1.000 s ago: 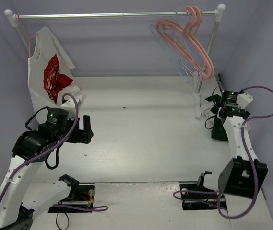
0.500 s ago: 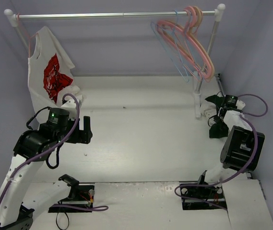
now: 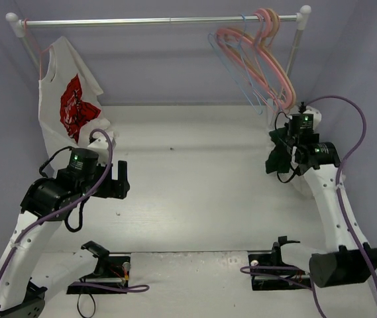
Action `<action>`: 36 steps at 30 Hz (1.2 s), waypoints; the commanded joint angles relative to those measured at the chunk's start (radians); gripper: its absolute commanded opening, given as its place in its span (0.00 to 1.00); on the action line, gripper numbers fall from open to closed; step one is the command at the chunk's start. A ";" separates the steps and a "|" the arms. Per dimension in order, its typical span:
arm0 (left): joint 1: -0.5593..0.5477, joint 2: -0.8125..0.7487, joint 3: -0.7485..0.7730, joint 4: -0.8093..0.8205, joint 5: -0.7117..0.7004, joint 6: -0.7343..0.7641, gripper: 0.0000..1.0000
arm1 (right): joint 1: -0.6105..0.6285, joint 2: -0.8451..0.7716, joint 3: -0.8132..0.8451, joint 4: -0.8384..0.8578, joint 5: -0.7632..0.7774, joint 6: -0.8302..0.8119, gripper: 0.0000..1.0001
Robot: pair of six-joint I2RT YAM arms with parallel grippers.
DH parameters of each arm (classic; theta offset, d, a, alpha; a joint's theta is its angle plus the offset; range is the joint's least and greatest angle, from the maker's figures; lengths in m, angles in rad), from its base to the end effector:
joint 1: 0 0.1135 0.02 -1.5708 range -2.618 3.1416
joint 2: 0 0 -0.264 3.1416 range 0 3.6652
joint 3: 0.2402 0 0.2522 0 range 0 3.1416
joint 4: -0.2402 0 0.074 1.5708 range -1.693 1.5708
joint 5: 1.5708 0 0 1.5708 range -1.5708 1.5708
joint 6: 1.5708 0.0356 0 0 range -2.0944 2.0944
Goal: Place the t-shirt on the hanger
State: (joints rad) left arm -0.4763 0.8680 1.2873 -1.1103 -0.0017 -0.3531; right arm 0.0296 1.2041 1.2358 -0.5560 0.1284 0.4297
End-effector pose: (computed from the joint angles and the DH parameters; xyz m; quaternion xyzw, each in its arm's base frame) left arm 0.1183 -0.0610 0.3996 0.0553 0.9031 -0.1709 0.3901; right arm 0.2629 0.0032 0.3730 0.2032 0.8408 0.0594 0.4982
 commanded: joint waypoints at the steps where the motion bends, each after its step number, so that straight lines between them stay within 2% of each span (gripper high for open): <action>1: -0.015 0.023 0.073 0.038 -0.001 -0.006 0.81 | 0.114 -0.078 0.118 -0.209 0.025 0.070 0.00; 6: -0.019 0.039 0.109 0.046 0.002 -0.023 0.82 | 0.249 -0.066 0.269 -0.375 -0.056 0.052 0.00; 12: -0.021 0.039 0.118 0.050 0.002 -0.050 0.81 | 0.482 0.055 0.517 -0.430 -0.194 0.027 0.00; 14: -0.021 0.037 0.122 0.052 0.026 -0.061 0.81 | 0.542 0.103 0.583 -0.421 -0.187 0.027 0.00; 17: -0.021 0.034 0.136 0.050 0.029 -0.070 0.81 | 0.644 0.216 0.776 -0.359 -0.188 0.018 0.00; 20: -0.019 0.026 0.156 0.043 0.014 -0.083 0.81 | 0.705 0.322 0.904 -0.280 -0.242 -0.003 0.00; 21: -0.019 0.025 0.161 0.040 0.011 -0.086 0.81 | 0.713 0.360 0.972 -0.262 -0.253 -0.006 0.00; 24: -0.019 0.009 0.172 0.032 0.011 -0.106 0.81 | 0.717 0.379 1.018 -0.185 -0.323 -0.014 0.00; 26: -0.019 0.000 0.172 0.023 0.012 -0.121 0.81 | 0.719 0.355 0.983 -0.165 -0.305 -0.012 0.02; 27: -0.019 -0.003 0.164 0.020 0.011 -0.125 0.81 | 0.719 0.315 0.950 -0.166 -0.280 -0.012 0.09; 30: -0.019 -0.012 0.136 0.017 0.011 -0.144 0.81 | 0.716 0.194 0.734 -0.182 -0.155 -0.013 0.18; 31: -0.019 -0.015 0.124 0.020 0.011 -0.152 0.81 | 0.716 0.158 0.596 -0.191 -0.110 -0.005 0.32; 33: -0.019 -0.018 0.094 0.024 0.011 -0.158 0.81 | 0.714 0.061 0.458 -0.232 0.017 0.039 0.44; 34: -0.019 -0.015 0.083 0.032 0.011 -0.167 0.81 | 0.713 0.028 0.395 -0.249 0.048 0.059 0.54; 36: -0.019 -0.012 0.060 0.041 0.012 -0.175 0.81 | 0.714 -0.035 0.251 -0.300 0.111 0.098 0.57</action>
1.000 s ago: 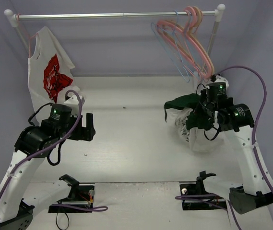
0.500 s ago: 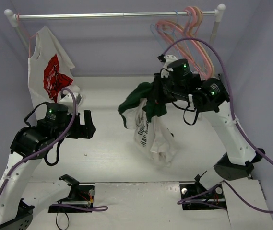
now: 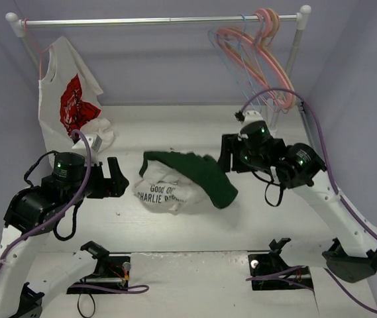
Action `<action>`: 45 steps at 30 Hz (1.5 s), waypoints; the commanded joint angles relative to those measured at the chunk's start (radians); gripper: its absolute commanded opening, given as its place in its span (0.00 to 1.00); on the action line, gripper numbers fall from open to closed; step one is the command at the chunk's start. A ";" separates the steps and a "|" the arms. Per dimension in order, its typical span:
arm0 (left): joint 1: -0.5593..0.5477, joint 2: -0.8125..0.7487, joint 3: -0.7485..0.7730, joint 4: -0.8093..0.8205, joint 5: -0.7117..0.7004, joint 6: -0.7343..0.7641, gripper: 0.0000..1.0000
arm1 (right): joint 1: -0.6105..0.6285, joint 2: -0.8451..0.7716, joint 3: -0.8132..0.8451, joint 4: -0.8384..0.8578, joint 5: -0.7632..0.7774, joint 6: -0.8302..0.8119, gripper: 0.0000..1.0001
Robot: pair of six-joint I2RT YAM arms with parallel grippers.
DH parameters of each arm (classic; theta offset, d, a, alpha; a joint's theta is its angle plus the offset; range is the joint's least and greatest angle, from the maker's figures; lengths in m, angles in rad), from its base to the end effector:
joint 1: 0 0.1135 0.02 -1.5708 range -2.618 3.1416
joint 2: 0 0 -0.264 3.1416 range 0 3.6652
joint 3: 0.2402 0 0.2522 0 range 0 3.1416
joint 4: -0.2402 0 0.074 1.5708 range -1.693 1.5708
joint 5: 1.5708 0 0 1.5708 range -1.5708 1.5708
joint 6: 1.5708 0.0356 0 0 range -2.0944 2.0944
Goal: Place the t-shirt on the hanger
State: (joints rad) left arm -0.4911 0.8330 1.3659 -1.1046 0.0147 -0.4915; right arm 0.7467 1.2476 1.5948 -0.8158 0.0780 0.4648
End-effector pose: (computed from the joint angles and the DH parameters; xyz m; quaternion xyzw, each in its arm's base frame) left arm 0.1012 -0.0547 0.4257 0.0034 0.8778 -0.2317 0.4193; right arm 0.1808 0.1635 0.4541 -0.0994 0.8457 0.2706 0.4490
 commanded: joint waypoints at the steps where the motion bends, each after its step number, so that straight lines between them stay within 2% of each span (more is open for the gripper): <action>1: -0.004 0.029 -0.039 0.041 0.002 -0.042 0.81 | -0.004 -0.091 -0.143 -0.052 0.170 0.081 0.59; 3: -0.004 0.035 -0.060 0.051 0.008 -0.044 0.81 | -0.004 -0.103 -0.205 -0.045 0.152 0.068 0.59; 7: -0.004 0.058 -0.112 0.077 0.024 -0.048 0.81 | 0.002 -0.062 -0.231 0.120 -0.001 -0.115 0.57; 14: -0.004 0.040 -0.183 0.089 0.031 -0.088 0.81 | -0.006 0.246 -0.141 0.312 -0.182 -0.348 0.59; 18: -0.003 0.012 -0.224 0.065 0.039 -0.111 0.81 | -0.015 0.427 -0.046 0.377 -0.287 -0.438 0.59; 25: -0.003 -0.052 -0.252 0.012 0.039 -0.143 0.81 | -0.013 0.716 0.210 0.385 -0.414 -0.540 0.60; 31: -0.003 -0.084 -0.252 -0.032 0.033 -0.151 0.81 | -0.015 0.906 0.399 0.373 -0.428 -0.578 0.60; 34: -0.003 -0.094 -0.242 -0.058 0.025 -0.150 0.81 | -0.017 1.002 0.465 0.371 -0.429 -0.586 0.57; 38: -0.003 -0.100 -0.211 -0.092 0.010 -0.145 0.81 | -0.015 1.059 0.514 0.376 -0.429 -0.591 0.46; 41: -0.003 -0.109 -0.202 -0.113 -0.002 -0.144 0.81 | -0.015 1.087 0.547 0.362 -0.417 -0.595 0.32; 42: -0.003 -0.112 -0.200 -0.119 -0.005 -0.142 0.81 | -0.015 1.090 0.553 0.360 -0.416 -0.598 0.19; 44: -0.003 -0.117 -0.197 -0.126 -0.005 -0.142 0.81 | -0.013 1.087 0.580 0.359 -0.419 -0.601 0.04; 45: -0.003 -0.118 -0.195 -0.130 -0.005 -0.144 0.81 | -0.007 1.084 0.597 0.363 -0.419 -0.603 0.00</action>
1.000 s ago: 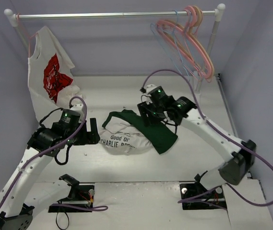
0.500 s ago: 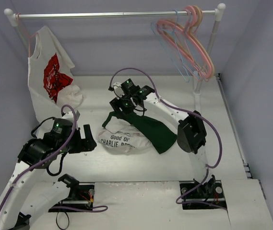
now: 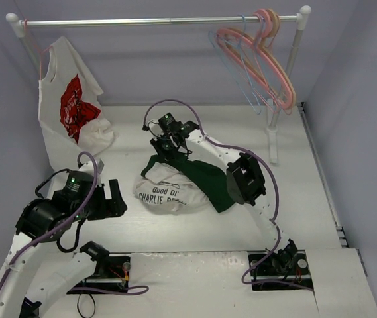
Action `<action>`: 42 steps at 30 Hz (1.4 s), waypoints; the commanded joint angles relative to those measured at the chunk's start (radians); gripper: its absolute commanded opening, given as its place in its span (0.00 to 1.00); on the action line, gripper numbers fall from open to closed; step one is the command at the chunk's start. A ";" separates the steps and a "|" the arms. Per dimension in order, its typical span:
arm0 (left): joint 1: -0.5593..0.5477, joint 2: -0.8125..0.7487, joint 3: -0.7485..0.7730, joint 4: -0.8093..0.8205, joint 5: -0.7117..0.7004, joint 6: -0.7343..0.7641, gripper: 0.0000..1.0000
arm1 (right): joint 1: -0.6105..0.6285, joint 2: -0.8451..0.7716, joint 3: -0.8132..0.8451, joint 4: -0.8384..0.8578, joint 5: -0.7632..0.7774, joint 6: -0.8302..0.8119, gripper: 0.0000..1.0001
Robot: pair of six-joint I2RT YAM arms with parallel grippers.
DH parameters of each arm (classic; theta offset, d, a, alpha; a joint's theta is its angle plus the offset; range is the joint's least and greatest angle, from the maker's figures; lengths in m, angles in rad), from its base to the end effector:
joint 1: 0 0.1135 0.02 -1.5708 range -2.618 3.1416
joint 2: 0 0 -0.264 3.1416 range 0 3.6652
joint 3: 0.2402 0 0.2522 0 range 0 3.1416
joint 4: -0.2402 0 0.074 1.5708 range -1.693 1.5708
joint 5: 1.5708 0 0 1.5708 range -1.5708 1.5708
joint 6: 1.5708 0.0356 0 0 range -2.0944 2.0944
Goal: Place the t-shirt on the hanger
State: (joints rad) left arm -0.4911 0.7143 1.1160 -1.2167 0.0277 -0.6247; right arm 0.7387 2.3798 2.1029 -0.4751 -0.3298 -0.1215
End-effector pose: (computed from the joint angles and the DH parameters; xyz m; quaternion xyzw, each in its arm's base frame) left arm 0.0857 -0.0469 0.3577 -0.0569 0.9276 -0.2062 0.3062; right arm 0.3927 0.3733 0.2129 -0.4367 0.7953 0.2627 0.3284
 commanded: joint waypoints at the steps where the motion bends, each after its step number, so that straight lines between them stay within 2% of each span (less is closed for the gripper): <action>1: -0.003 -0.003 0.054 -0.020 -0.018 -0.010 0.81 | 0.008 -0.059 0.136 0.030 -0.011 -0.021 0.00; 5: -0.003 -0.009 0.067 -0.020 -0.051 -0.013 0.81 | 0.062 -0.094 0.329 0.078 0.023 -0.056 0.00; 7: -0.003 -0.009 0.080 -0.017 -0.064 -0.015 0.81 | 0.105 -0.167 0.362 0.174 0.055 -0.091 0.00; 9: -0.003 -0.007 0.091 -0.012 -0.072 -0.015 0.81 | 0.135 -0.244 0.309 0.327 0.089 -0.119 0.00; 10: -0.003 -0.007 0.097 -0.010 -0.077 -0.017 0.81 | 0.155 -0.334 0.274 0.379 0.095 -0.136 0.00; 12: -0.003 -0.004 0.116 -0.004 -0.091 -0.018 0.81 | 0.171 -0.425 0.141 0.529 0.121 -0.174 0.00; 14: -0.003 -0.003 0.131 0.003 -0.100 -0.021 0.81 | 0.176 -0.551 0.067 0.572 0.150 -0.191 0.00; 20: -0.003 0.014 0.169 0.043 -0.109 -0.015 0.81 | 0.172 -0.850 -0.301 0.504 0.327 -0.233 0.00; 25: -0.003 0.060 0.166 0.071 -0.084 0.017 0.81 | 0.148 -1.048 -0.692 0.406 0.497 -0.066 0.00; 28: -0.003 0.086 0.130 0.123 -0.042 0.028 0.81 | 0.117 -1.085 -0.857 0.328 0.590 0.074 0.00; 31: -0.003 0.111 0.061 0.207 0.047 0.029 0.80 | 0.074 -1.070 -0.934 0.242 0.568 0.221 0.00; 36: -0.009 0.165 -0.077 0.434 0.242 -0.036 0.67 | 0.067 -1.028 -1.050 0.230 0.500 0.298 0.00; 38: -0.032 0.178 -0.137 0.543 0.276 -0.062 0.64 | 0.059 -1.015 -1.052 0.228 0.491 0.304 0.00; 40: -0.053 0.195 -0.163 0.621 0.282 -0.081 0.64 | 0.042 -0.996 -1.048 0.221 0.483 0.306 0.07; 42: -0.090 0.243 -0.167 0.652 0.275 -0.081 0.64 | 0.022 -0.978 -1.041 0.199 0.482 0.315 0.08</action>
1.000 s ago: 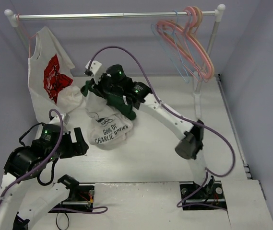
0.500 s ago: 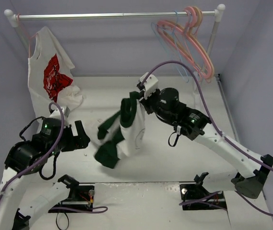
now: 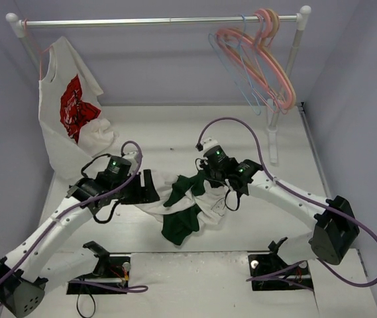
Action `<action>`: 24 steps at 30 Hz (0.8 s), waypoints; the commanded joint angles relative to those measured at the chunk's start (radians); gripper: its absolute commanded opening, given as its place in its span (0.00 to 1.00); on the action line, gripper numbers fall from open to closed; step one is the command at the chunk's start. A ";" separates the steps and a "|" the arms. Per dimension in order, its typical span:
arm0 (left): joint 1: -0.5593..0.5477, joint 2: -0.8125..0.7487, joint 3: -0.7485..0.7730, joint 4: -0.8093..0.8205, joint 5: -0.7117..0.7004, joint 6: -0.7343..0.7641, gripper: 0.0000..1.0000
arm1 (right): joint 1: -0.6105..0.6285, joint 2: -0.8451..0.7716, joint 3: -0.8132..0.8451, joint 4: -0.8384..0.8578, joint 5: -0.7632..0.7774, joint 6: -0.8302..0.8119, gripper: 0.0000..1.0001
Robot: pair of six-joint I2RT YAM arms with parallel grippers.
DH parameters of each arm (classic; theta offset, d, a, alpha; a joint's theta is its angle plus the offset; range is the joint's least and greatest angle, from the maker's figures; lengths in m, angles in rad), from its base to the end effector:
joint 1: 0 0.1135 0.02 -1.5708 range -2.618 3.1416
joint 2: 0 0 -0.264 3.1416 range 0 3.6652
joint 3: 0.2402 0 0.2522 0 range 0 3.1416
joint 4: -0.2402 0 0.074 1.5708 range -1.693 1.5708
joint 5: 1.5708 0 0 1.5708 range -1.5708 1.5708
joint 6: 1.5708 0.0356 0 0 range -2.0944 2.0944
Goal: Place the t-shirt on the hanger
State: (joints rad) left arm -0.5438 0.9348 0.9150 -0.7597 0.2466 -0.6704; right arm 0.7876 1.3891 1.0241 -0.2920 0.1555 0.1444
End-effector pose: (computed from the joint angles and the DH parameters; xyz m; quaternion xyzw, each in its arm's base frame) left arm 0.1551 -0.1039 0.3047 -0.0106 0.9169 -0.3114 0.2494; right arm 0.2219 0.2151 0.2751 -0.2503 0.8597 0.1354 0.4243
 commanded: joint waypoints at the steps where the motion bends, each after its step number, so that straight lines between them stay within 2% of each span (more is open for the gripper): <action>1: -0.051 0.062 0.036 0.218 0.049 -0.032 0.64 | -0.049 0.017 0.037 0.008 -0.004 0.055 0.15; 3: -0.093 0.105 0.050 0.238 0.030 -0.017 0.64 | -0.076 0.025 0.028 -0.010 -0.005 0.075 0.22; 6: -0.140 0.191 0.065 0.295 0.016 0.006 0.64 | -0.105 0.021 0.013 -0.013 -0.005 0.092 0.22; 9: -0.169 0.260 0.068 0.333 0.003 0.029 0.64 | -0.110 0.019 0.011 -0.016 0.004 0.103 0.29; 16: -0.237 0.416 0.108 0.407 0.019 0.063 0.59 | -0.116 0.024 -0.005 -0.001 -0.013 0.123 0.26; 20: -0.307 0.475 0.145 0.408 0.026 0.084 0.48 | -0.134 0.030 -0.016 0.005 -0.031 0.127 0.21; 24: -0.358 0.496 0.139 0.395 0.025 0.081 0.47 | -0.157 0.028 -0.016 0.010 -0.046 0.118 0.21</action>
State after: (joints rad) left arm -0.8692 1.4464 1.0164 -0.4026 0.2638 -0.6086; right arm 0.6487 1.4178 1.0035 -0.3031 0.1211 0.2516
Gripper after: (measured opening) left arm 0.467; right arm 0.207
